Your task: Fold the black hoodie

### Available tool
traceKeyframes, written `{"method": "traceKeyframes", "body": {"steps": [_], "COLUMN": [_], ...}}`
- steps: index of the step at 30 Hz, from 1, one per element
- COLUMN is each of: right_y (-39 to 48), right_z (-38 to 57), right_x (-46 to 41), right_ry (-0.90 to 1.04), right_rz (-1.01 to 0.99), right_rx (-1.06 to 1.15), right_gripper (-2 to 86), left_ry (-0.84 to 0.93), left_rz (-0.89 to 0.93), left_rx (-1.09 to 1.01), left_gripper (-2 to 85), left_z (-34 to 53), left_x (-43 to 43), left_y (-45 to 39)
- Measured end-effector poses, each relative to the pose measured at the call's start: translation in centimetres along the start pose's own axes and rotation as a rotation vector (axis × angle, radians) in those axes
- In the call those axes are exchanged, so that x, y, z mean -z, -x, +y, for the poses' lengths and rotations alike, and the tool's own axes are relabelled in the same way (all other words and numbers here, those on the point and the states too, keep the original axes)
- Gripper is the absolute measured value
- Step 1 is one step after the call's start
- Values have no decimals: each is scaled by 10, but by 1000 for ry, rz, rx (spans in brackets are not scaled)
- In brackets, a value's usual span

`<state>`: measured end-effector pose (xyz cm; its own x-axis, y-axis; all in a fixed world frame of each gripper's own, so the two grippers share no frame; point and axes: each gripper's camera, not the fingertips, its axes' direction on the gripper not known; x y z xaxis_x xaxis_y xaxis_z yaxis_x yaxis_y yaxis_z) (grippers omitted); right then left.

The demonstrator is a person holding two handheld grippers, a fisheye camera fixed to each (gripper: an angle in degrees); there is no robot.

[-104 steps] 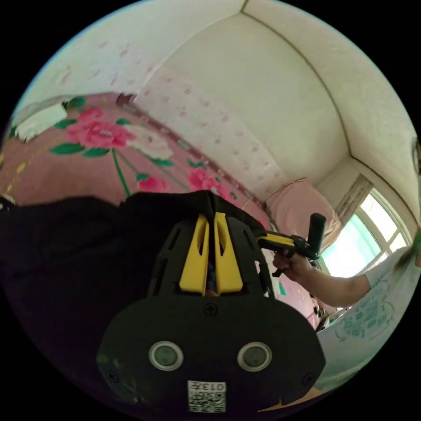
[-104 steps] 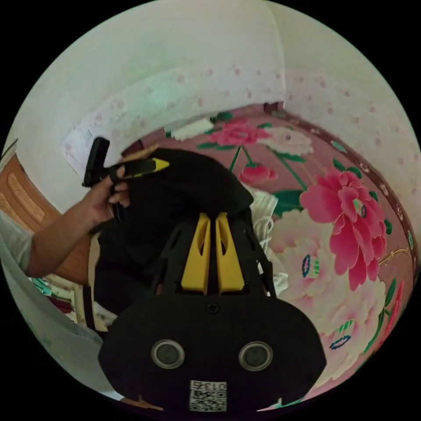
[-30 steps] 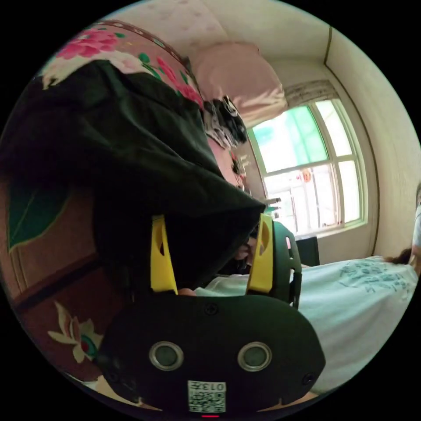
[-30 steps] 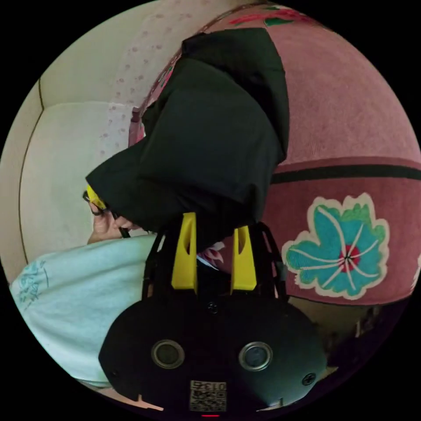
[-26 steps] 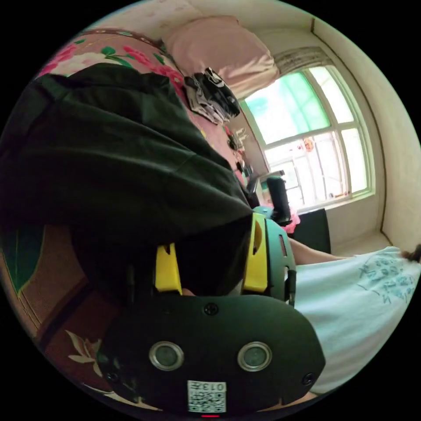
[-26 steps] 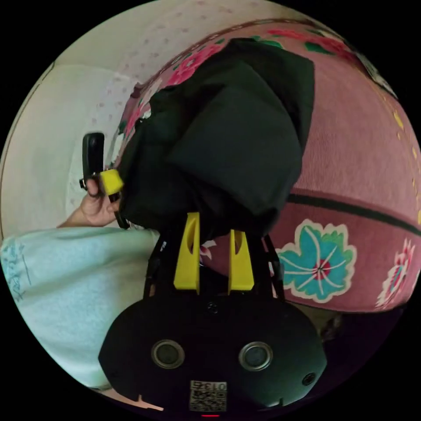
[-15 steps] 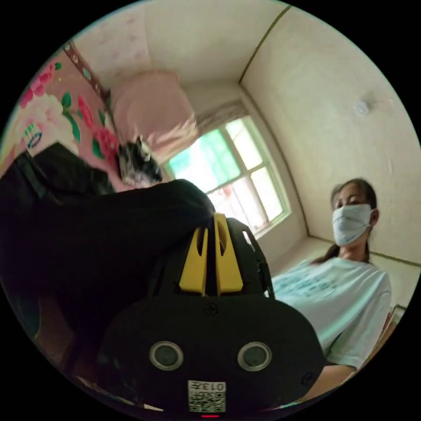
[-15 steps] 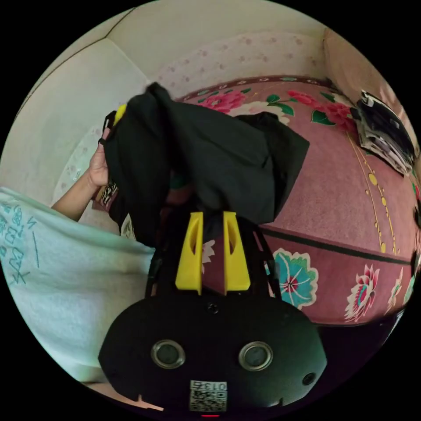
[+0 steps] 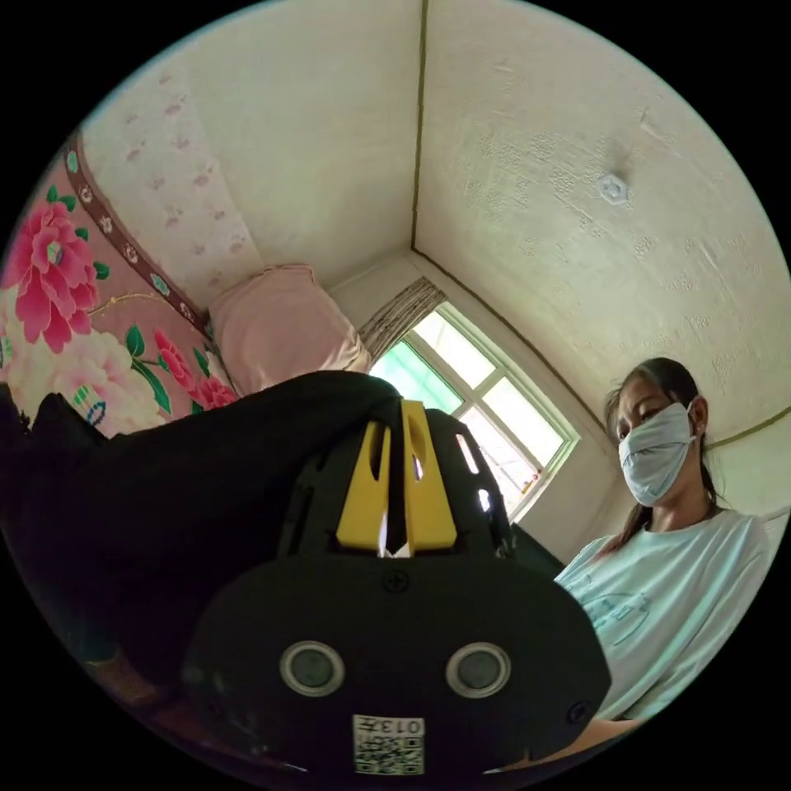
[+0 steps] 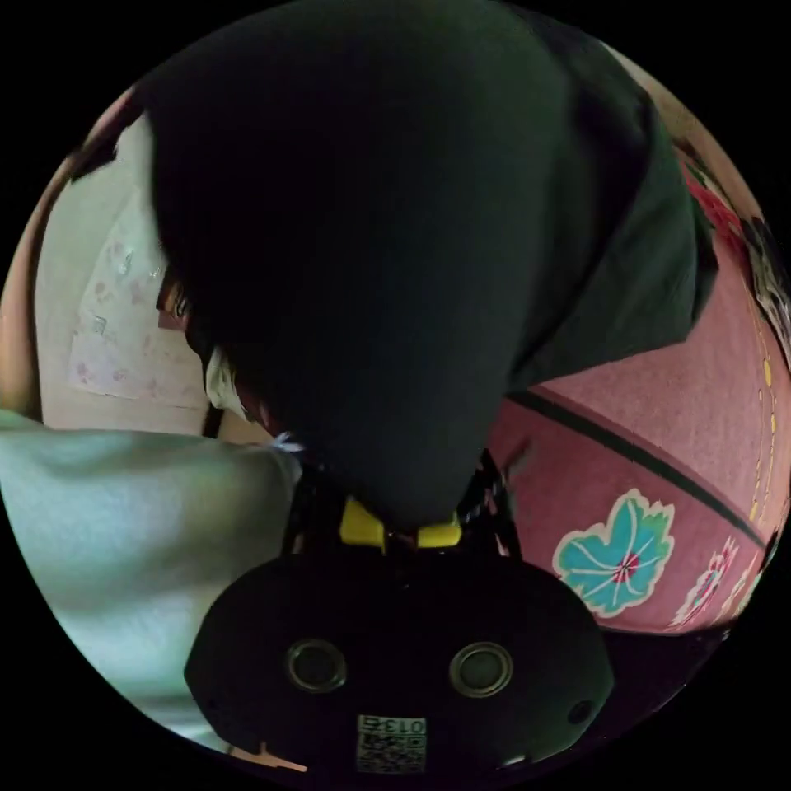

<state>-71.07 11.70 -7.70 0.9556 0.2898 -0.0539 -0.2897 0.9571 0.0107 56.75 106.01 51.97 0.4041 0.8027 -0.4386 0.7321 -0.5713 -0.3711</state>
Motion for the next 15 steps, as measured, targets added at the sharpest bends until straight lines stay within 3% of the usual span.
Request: {"method": "traceKeyframes", "body": {"steps": [4,9,11,15], "right_y": [-16,18,66,160], "right_z": [15,69,103,140], "right_x": [98,285,386,487], "right_ry": [-236,-606,-803,-1016], "right_rz": [46,348,583,834], "right_rx": [-183,-236,-211,-92], "right_gripper": [38,40,39,39], "left_ry": [66,42,-13,-95], "left_rz": [-126,-183,-174,-139], "left_rx": [-256,-485,-593,-769], "left_gripper": [6,5,6,6], "left_z": [-6,-3,7,28], "left_x": [21,44,55,72], "left_y": [-82,-168,-210,-277]}}
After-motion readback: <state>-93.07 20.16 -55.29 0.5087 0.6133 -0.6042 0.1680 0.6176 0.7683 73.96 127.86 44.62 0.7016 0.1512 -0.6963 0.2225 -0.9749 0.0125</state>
